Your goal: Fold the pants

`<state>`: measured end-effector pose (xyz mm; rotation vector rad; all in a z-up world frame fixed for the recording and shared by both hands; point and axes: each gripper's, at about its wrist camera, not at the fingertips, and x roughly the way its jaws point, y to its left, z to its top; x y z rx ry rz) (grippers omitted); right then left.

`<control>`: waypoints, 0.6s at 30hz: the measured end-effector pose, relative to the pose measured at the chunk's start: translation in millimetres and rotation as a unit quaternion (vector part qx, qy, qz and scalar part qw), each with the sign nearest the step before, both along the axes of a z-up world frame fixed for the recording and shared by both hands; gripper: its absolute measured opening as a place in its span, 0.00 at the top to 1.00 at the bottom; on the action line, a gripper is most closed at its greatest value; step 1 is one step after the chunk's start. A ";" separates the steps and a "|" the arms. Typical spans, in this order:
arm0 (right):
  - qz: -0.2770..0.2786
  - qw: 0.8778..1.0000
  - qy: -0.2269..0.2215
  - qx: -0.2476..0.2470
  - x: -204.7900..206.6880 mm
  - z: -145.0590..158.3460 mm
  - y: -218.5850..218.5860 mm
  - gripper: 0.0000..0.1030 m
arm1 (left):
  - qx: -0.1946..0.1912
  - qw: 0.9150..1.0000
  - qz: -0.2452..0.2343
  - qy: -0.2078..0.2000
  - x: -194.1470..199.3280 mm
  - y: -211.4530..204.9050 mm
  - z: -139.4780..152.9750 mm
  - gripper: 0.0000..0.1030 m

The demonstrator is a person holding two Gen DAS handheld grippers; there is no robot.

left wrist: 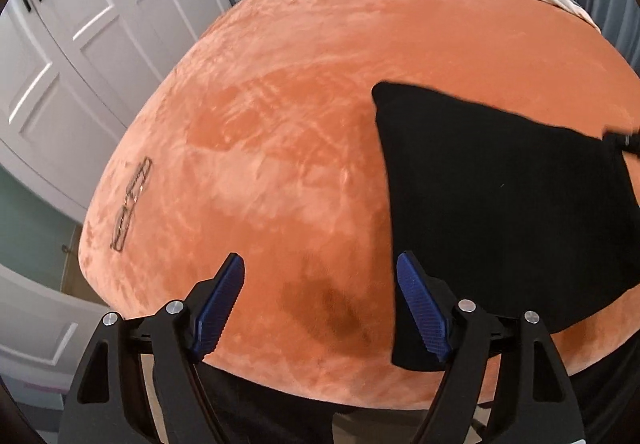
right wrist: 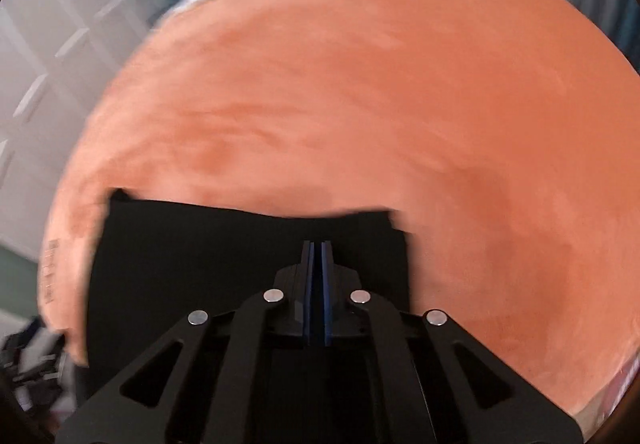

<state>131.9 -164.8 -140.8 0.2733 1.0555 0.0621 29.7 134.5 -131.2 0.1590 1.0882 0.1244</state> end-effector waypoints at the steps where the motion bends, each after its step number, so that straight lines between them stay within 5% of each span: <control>1: 0.022 1.000 -0.004 0.003 1.0 6.4 15.3 0.98 | 0.000 1.000 0.001 0.006 -0.1 0.7 -3.1 0.26; 4: 0.102 0.995 -0.009 0.012 15.5 14.7 79.6 0.98 | -0.005 1.000 -0.004 0.013 -2.5 0.6 -7.4 0.26; 9: 0.197 0.980 0.023 0.004 50.7 -13.2 180.6 0.98 | -0.001 1.000 -0.018 0.010 -9.7 -1.1 -6.0 0.24; 14: 0.177 0.981 0.061 -0.047 104.6 -64.8 213.9 1.00 | -0.006 1.000 -0.015 0.008 -7.8 7.1 -7.6 0.24; 18: 0.152 0.988 0.022 0.004 94.4 -29.2 196.4 0.99 | -0.024 1.000 -0.008 0.005 -5.1 17.5 -6.0 0.24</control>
